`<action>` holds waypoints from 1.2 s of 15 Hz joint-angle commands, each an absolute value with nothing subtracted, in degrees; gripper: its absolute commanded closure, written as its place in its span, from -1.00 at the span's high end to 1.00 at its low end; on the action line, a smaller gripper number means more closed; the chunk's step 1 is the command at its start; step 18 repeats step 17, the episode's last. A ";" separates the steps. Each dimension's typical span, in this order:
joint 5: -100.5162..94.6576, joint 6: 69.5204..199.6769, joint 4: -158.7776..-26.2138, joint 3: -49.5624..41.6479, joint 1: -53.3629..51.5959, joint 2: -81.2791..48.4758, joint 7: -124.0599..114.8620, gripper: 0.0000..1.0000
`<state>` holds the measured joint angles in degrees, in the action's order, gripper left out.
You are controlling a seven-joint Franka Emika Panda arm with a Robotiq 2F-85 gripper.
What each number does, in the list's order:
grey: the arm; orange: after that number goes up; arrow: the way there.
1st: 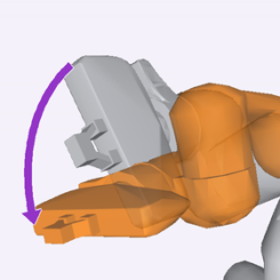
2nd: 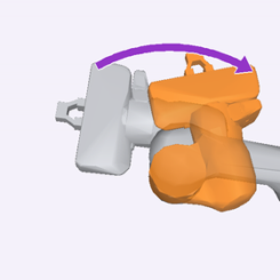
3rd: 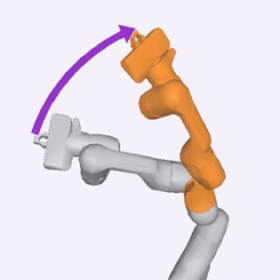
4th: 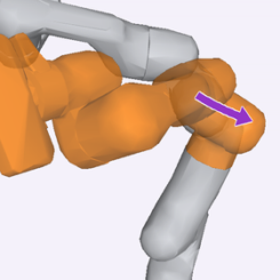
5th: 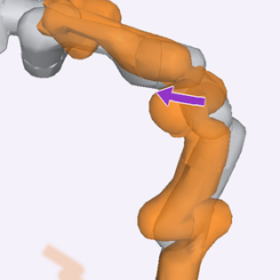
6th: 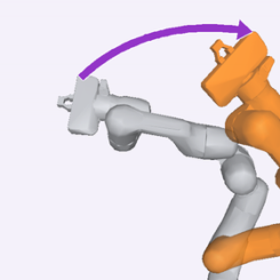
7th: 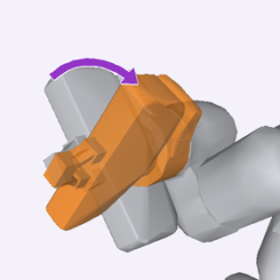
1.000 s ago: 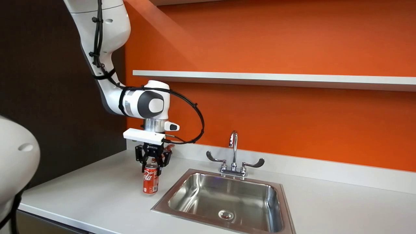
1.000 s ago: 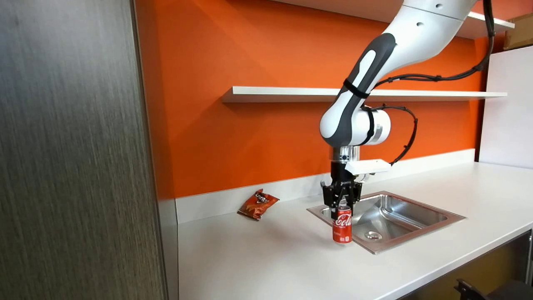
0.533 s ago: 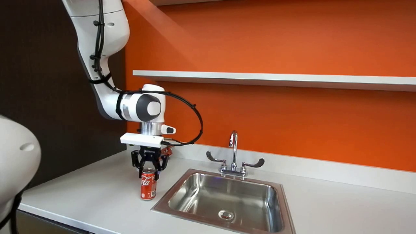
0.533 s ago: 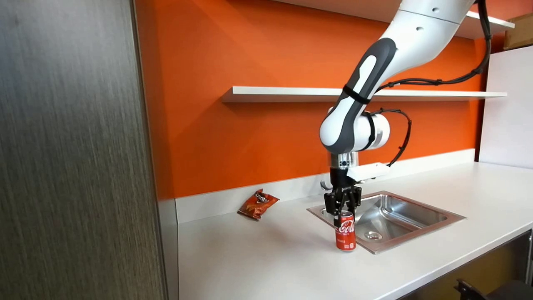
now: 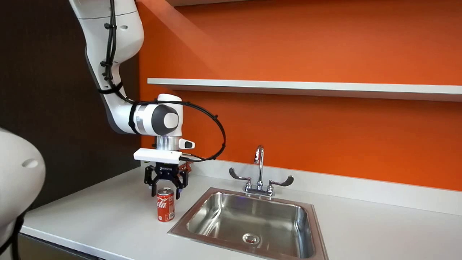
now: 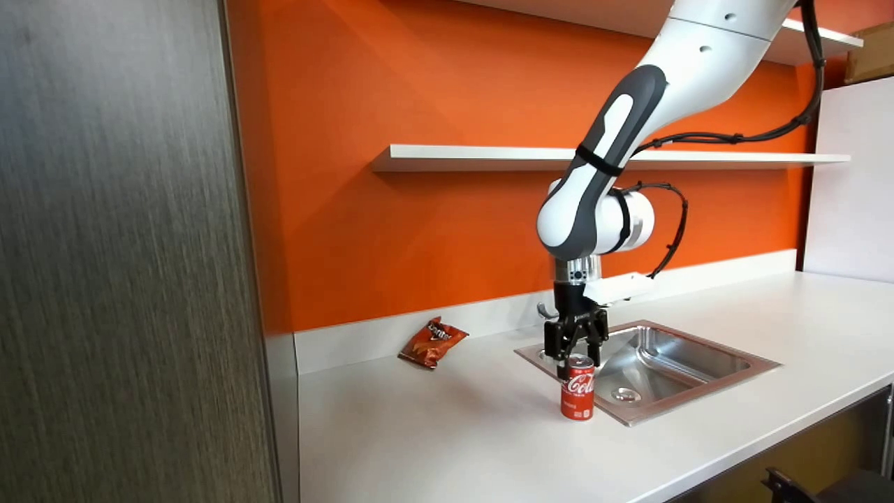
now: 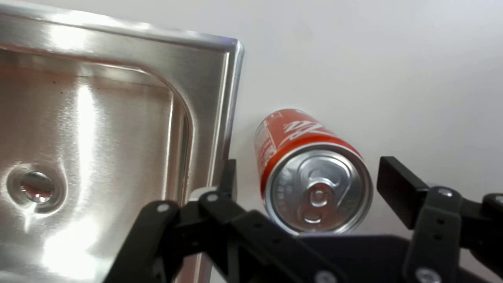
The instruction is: Remove the can from the sink
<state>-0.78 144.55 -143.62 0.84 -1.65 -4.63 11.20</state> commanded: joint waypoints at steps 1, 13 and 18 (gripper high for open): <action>-0.56 142.70 -144.09 1.47 -1.63 -1.08 10.36 1.00; -0.02 130.19 -146.35 2.57 -3.60 16.85 4.74 1.00; -0.02 130.02 -145.46 1.92 -3.65 16.30 5.72 1.00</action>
